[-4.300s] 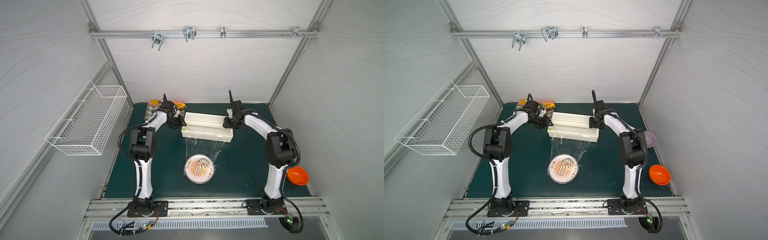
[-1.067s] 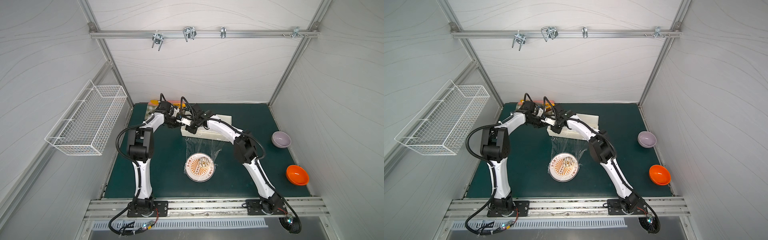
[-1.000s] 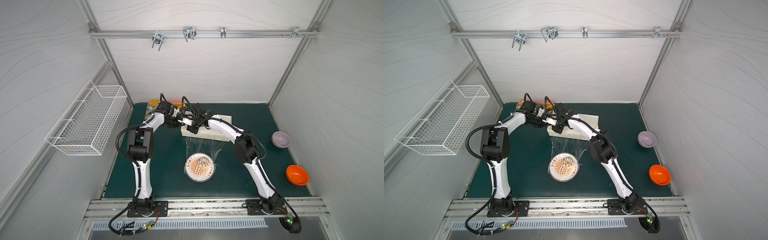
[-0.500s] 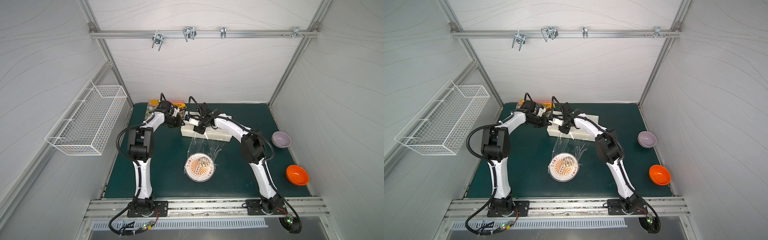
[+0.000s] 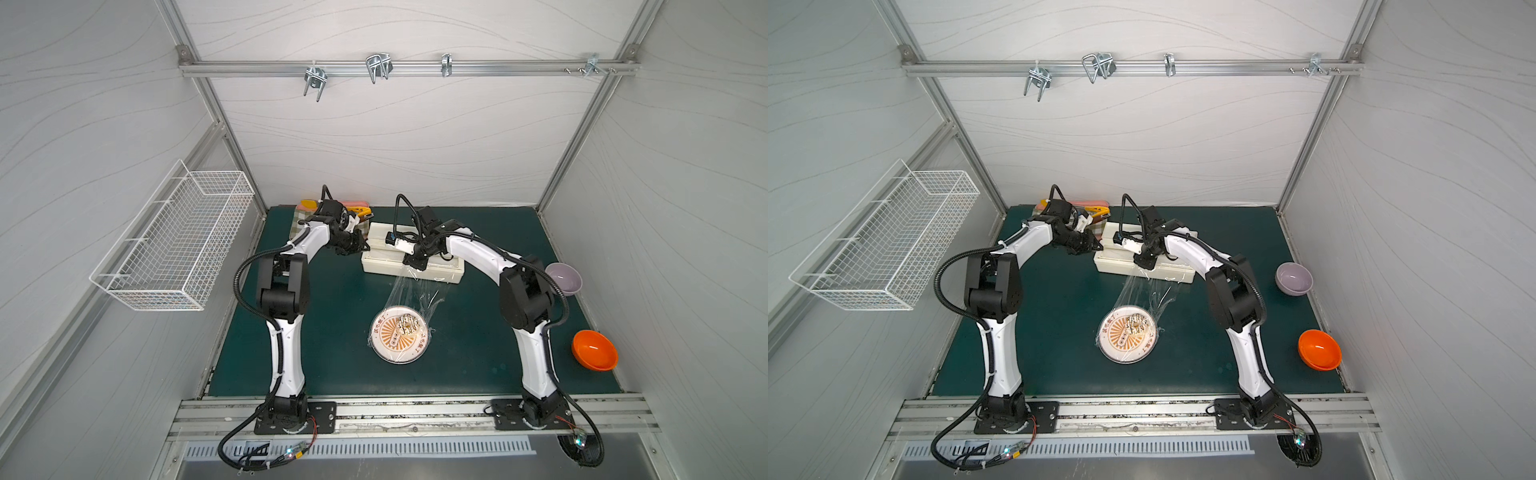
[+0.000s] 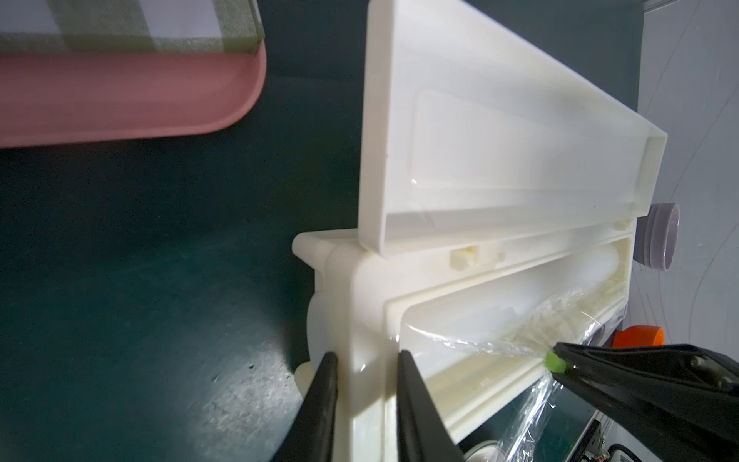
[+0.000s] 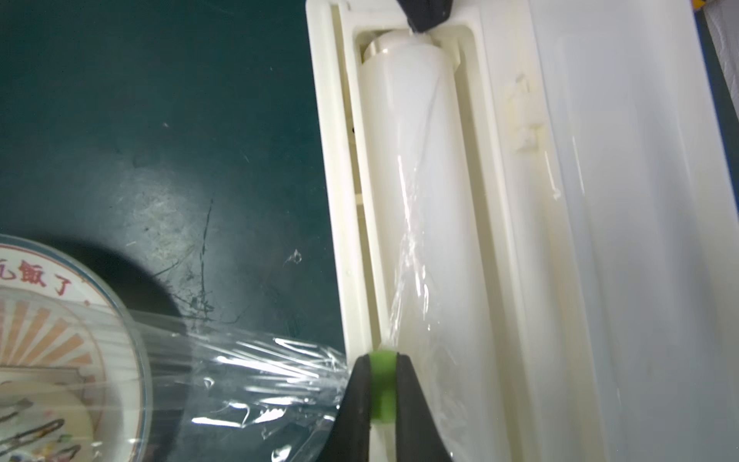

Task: Wrap the plate with plastic wrap
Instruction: Tear off the plastic wrap from the plastic wrap cutting box.

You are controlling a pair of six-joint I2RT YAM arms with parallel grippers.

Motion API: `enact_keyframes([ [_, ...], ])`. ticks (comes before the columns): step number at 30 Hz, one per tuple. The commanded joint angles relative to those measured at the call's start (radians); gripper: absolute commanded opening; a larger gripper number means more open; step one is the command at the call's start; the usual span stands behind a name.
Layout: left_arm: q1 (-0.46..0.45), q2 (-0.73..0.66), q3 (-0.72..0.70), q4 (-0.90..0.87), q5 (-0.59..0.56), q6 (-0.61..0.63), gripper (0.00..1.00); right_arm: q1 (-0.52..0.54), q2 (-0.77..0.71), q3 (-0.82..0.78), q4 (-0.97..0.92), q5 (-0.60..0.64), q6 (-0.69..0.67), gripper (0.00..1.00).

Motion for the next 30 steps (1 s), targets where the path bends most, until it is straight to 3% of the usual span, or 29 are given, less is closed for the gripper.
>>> enact_keyframes([
  [1,0.066,0.091,-0.028,-0.104,-0.265,0.018,0.00,-0.063,-0.057,-0.077,-0.260,0.114,-0.060,0.00],
  [30,0.118,0.131,0.019,-0.151,-0.312,-0.019,0.00,-0.190,-0.322,-0.406,-0.202,0.202,-0.109,0.00],
])
